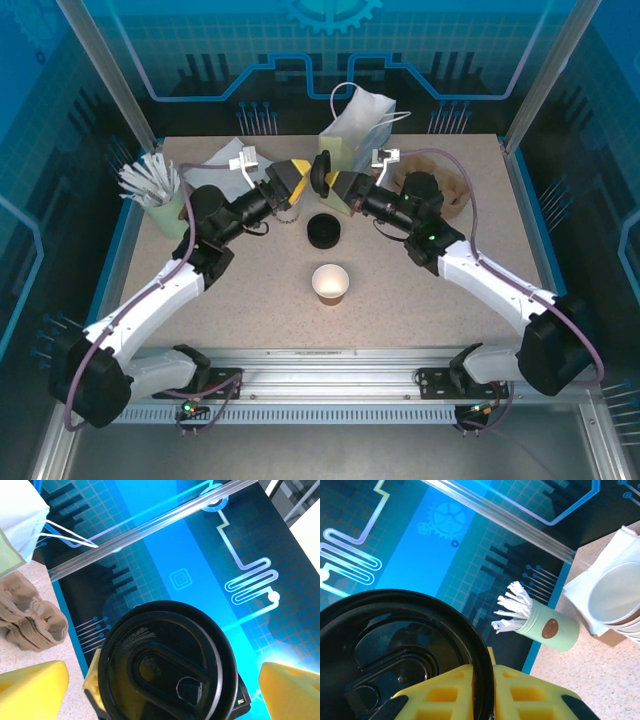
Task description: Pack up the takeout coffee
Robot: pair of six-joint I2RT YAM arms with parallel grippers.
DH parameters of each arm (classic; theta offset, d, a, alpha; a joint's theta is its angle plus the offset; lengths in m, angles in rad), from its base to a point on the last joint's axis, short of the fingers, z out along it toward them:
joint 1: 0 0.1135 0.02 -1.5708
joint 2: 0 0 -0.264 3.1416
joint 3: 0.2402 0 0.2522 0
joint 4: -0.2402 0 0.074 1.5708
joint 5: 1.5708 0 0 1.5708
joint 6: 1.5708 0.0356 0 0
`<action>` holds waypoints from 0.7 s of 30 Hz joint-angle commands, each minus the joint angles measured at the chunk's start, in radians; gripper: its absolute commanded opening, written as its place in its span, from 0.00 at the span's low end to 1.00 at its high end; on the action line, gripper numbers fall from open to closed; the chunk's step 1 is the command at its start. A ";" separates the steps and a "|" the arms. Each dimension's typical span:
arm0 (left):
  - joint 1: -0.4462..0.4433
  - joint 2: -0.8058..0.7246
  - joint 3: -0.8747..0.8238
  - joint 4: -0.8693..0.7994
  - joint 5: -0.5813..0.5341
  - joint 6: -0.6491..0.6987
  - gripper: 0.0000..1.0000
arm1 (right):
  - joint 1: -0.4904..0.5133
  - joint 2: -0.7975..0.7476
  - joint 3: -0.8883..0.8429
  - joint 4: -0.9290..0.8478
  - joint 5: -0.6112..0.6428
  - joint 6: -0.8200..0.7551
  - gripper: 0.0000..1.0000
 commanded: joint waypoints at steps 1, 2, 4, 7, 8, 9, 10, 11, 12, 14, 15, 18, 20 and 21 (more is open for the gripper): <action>-0.007 0.020 0.038 0.073 0.039 -0.036 0.99 | 0.011 0.009 -0.009 0.094 -0.026 0.043 0.16; -0.006 0.024 0.037 0.084 0.039 -0.043 0.99 | 0.011 0.011 -0.008 0.100 -0.028 0.045 0.16; -0.008 0.036 0.040 0.097 0.039 -0.053 0.99 | 0.014 0.014 -0.005 0.106 -0.033 0.048 0.16; -0.008 0.050 0.041 0.115 0.043 -0.065 0.98 | 0.016 0.018 -0.003 0.110 -0.038 0.051 0.16; -0.009 0.054 0.041 0.122 0.046 -0.070 0.98 | 0.016 0.017 -0.004 0.112 -0.039 0.051 0.16; -0.010 0.059 0.042 0.128 0.047 -0.075 0.97 | 0.017 0.017 -0.005 0.112 -0.039 0.051 0.16; -0.010 0.061 0.043 0.133 0.051 -0.078 0.96 | 0.017 0.018 -0.005 0.112 -0.039 0.051 0.16; -0.012 0.066 0.043 0.140 0.054 -0.082 0.95 | 0.016 0.018 -0.006 0.113 -0.037 0.051 0.16; -0.013 0.069 0.043 0.145 0.056 -0.087 0.94 | 0.017 0.020 -0.007 0.113 -0.038 0.051 0.16; -0.015 0.072 0.041 0.151 0.056 -0.094 0.92 | 0.017 0.020 -0.008 0.117 -0.037 0.054 0.16; -0.016 0.072 0.041 0.154 0.057 -0.095 0.91 | 0.018 0.023 -0.005 0.120 -0.038 0.055 0.16; -0.021 0.077 0.039 0.162 0.057 -0.107 0.91 | 0.018 0.031 -0.001 0.126 -0.039 0.059 0.16; -0.022 0.078 0.035 0.171 0.054 -0.115 0.91 | 0.017 0.035 0.000 0.133 -0.039 0.065 0.16; -0.023 0.078 0.035 0.174 0.056 -0.116 0.90 | 0.018 0.038 0.002 0.136 -0.041 0.066 0.16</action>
